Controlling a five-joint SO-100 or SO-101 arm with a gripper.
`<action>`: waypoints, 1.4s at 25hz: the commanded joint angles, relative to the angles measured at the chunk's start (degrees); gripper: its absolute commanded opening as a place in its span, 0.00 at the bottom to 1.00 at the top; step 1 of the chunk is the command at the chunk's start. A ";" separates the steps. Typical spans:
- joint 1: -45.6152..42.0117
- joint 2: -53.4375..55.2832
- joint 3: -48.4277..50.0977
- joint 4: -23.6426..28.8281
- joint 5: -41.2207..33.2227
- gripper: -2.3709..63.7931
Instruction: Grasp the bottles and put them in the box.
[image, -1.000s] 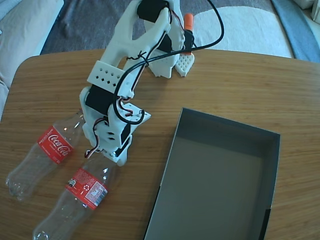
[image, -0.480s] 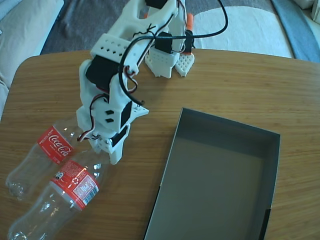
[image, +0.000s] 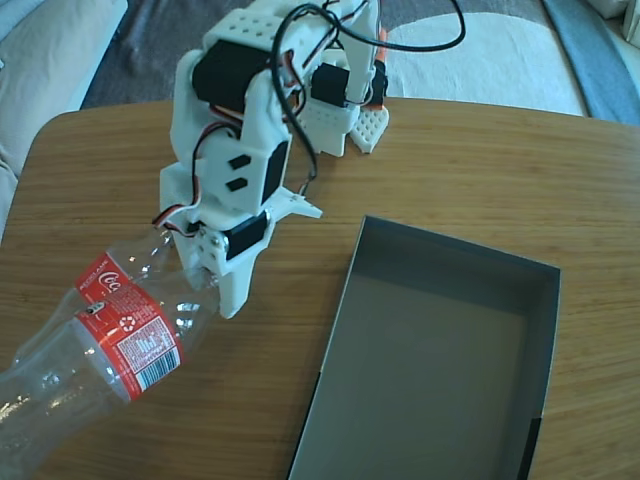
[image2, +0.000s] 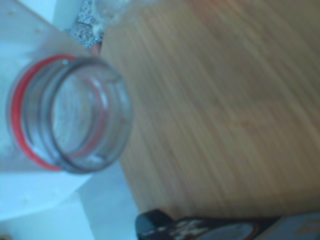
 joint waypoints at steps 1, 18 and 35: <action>-3.08 4.57 -6.77 3.60 3.08 0.03; -24.87 5.36 -19.95 31.90 6.15 0.03; -45.35 4.39 -17.67 31.55 26.02 0.03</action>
